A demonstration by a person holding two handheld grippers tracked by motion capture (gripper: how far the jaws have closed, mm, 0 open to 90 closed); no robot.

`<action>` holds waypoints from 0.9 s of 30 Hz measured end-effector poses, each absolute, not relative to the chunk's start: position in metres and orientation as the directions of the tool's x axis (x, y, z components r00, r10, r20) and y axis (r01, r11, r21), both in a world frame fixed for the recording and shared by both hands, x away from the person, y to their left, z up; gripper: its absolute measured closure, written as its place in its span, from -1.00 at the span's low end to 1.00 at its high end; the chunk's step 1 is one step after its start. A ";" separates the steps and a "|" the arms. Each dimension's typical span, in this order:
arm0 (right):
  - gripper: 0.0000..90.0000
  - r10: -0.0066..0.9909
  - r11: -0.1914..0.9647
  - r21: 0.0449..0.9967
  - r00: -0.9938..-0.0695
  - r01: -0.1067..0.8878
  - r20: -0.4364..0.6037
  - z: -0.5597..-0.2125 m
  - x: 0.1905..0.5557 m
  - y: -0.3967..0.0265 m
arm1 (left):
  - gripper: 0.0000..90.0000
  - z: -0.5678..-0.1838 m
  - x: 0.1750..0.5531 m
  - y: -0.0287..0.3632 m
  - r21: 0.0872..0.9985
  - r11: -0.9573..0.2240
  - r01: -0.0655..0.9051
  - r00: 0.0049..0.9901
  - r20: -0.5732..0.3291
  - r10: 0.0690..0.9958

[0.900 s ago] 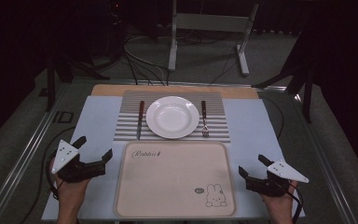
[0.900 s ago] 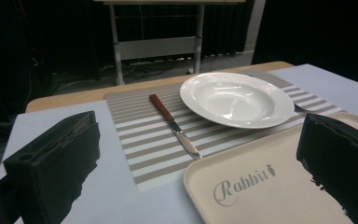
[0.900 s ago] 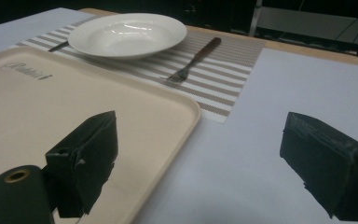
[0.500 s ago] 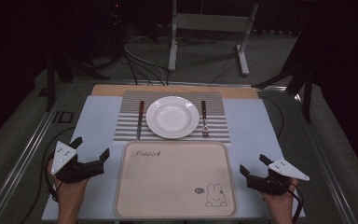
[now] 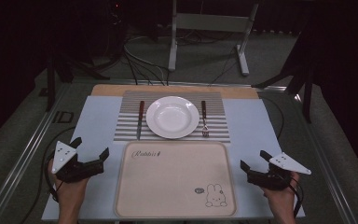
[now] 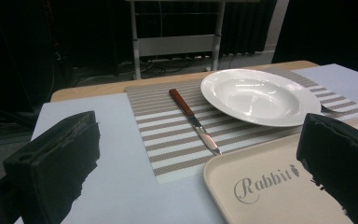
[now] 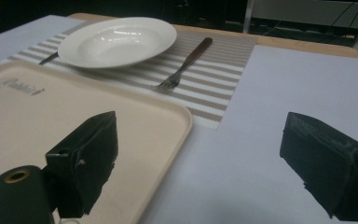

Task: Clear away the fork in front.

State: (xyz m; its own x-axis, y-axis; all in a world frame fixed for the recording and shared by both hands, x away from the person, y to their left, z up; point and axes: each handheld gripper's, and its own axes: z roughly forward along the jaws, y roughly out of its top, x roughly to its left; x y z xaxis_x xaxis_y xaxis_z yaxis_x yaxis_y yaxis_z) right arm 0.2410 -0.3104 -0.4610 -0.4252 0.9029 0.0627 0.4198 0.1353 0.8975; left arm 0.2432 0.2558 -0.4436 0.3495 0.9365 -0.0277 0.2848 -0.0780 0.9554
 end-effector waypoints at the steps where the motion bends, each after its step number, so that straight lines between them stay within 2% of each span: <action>1: -0.74 0.903 0.135 0.897 -0.425 0.420 0.063 -0.461 0.241 -0.310 | -1.00 -0.444 0.243 0.256 0.955 -0.078 0.285 0.349 -0.028 0.937; 27: -0.75 0.902 0.139 0.884 -0.424 0.447 0.073 -0.423 0.287 -0.297 | -1.00 -0.447 0.244 0.249 0.950 -0.101 0.295 0.357 -0.011 0.934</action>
State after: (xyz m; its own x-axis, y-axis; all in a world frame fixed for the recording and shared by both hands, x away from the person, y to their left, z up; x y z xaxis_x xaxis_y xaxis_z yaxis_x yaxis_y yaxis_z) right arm 0.2873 -0.2966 -0.4230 -0.4245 0.9025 0.0733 0.4472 0.1386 0.8836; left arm 0.2438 0.2493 -0.4469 0.3569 0.9341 -0.0113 0.2950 -0.1012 0.9501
